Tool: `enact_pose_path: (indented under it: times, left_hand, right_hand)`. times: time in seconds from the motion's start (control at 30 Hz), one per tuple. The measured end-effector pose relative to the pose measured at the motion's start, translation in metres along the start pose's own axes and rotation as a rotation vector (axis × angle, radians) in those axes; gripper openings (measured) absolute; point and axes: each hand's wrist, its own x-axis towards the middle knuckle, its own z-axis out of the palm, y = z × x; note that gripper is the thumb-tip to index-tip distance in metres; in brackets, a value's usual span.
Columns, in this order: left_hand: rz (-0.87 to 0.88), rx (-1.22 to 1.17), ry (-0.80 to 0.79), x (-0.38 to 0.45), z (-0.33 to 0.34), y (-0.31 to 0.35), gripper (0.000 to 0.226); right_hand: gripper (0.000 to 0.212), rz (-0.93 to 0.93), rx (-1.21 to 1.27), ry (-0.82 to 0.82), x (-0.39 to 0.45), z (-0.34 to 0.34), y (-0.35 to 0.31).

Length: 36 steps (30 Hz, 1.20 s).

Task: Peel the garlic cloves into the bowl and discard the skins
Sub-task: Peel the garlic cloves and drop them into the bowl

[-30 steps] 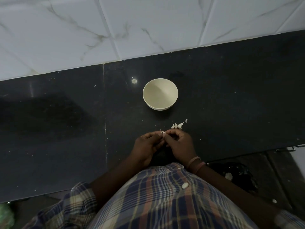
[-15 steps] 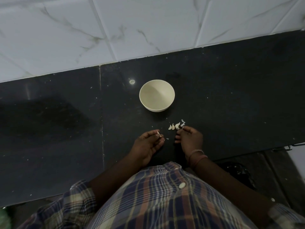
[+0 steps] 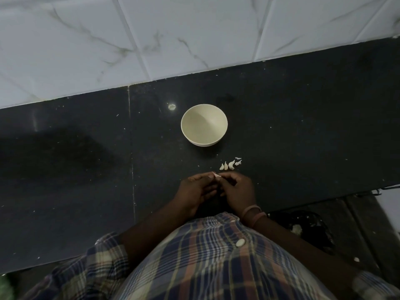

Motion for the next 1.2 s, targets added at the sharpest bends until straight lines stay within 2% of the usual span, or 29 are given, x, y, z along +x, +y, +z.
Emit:
enact_pose_path:
  times: [0.17, 0.27, 0.37, 0.47, 0.6, 0.7, 0.83, 1.0, 1.1, 1.2]
  left_hand:
    - [-0.020, 0.064, 0.021, 0.003, 0.001, 0.001, 0.018]
    - [-0.055, 0.098, 0.015, 0.007, 0.003, 0.003, 0.021]
    - [-0.065, 0.117, 0.007, 0.014, 0.008, 0.008, 0.023]
    - [-0.055, 0.118, 0.005, 0.020, 0.017, 0.013, 0.026]
    - [-0.042, 0.121, 0.016, 0.022, 0.026, 0.016, 0.025]
    - [-0.029, 0.132, 0.027, 0.023, 0.028, 0.017, 0.025]
    - [0.037, 0.113, 0.052, 0.025, 0.030, 0.016, 0.015]
    - [0.060, 0.085, 0.004, 0.023, 0.036, 0.018, 0.014]
    - [0.073, 0.056, -0.006, 0.021, 0.036, 0.019, 0.018]
    - [0.067, 0.018, -0.004, 0.019, 0.034, 0.020, 0.024]
  right_hand:
    - [0.007, 0.146, -0.107, 0.130, 0.012, -0.010, 0.009]
    - [0.013, 0.091, -0.235, 0.182, 0.018, -0.017, 0.004]
    - [0.008, -0.031, -0.317, 0.220, 0.023, -0.024, -0.006]
    - [0.008, -0.160, -0.489, 0.163, 0.031, -0.025, -0.010]
    - [0.013, -0.186, -0.610, 0.093, 0.040, -0.020, -0.011]
    - [0.012, -0.179, -0.576, 0.091, 0.043, -0.020, -0.010]
    - [0.009, -0.286, -0.518, 0.168, 0.040, -0.025, -0.011]
    - [0.005, -0.347, -0.481, 0.066, 0.030, -0.024, -0.015]
    - [0.012, -0.392, -0.413, 0.049, 0.021, -0.020, -0.019]
    - [0.019, -0.284, -0.258, 0.041, 0.017, -0.022, -0.027]
